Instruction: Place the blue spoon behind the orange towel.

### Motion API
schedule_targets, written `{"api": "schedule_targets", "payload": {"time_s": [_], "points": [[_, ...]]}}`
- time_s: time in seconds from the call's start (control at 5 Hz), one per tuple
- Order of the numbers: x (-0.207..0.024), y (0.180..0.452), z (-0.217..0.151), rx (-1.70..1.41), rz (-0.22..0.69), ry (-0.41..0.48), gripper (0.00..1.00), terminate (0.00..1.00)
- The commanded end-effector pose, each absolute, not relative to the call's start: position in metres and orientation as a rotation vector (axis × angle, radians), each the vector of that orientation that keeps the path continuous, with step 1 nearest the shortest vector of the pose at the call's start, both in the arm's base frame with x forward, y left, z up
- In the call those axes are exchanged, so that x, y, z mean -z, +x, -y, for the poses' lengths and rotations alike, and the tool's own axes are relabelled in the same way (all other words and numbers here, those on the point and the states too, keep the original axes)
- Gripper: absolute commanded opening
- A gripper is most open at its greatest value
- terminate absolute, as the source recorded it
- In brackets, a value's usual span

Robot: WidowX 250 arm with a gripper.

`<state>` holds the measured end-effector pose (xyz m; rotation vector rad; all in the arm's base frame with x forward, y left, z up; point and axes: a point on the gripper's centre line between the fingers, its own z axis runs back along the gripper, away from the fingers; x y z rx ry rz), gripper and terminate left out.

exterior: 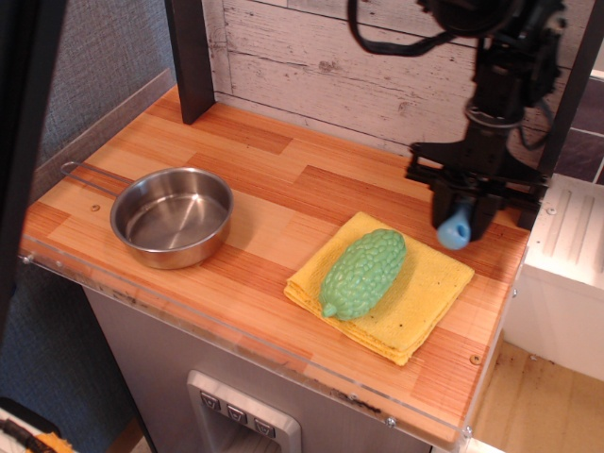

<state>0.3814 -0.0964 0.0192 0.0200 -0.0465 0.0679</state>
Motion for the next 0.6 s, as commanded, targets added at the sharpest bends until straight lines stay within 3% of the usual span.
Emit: {"api": "schedule_targets", "payload": {"time_s": [0.0, 0.2, 0.4], "points": [[-0.036, 0.384, 0.097, -0.034, 0.065, -0.024, 0.00, 0.00], [-0.031, 0.382, 0.106, 0.006, 0.045, -0.044, 1.00, 0.00], [-0.050, 0.383, 0.108, 0.054, 0.084, -0.060, 1.00, 0.00]]}}
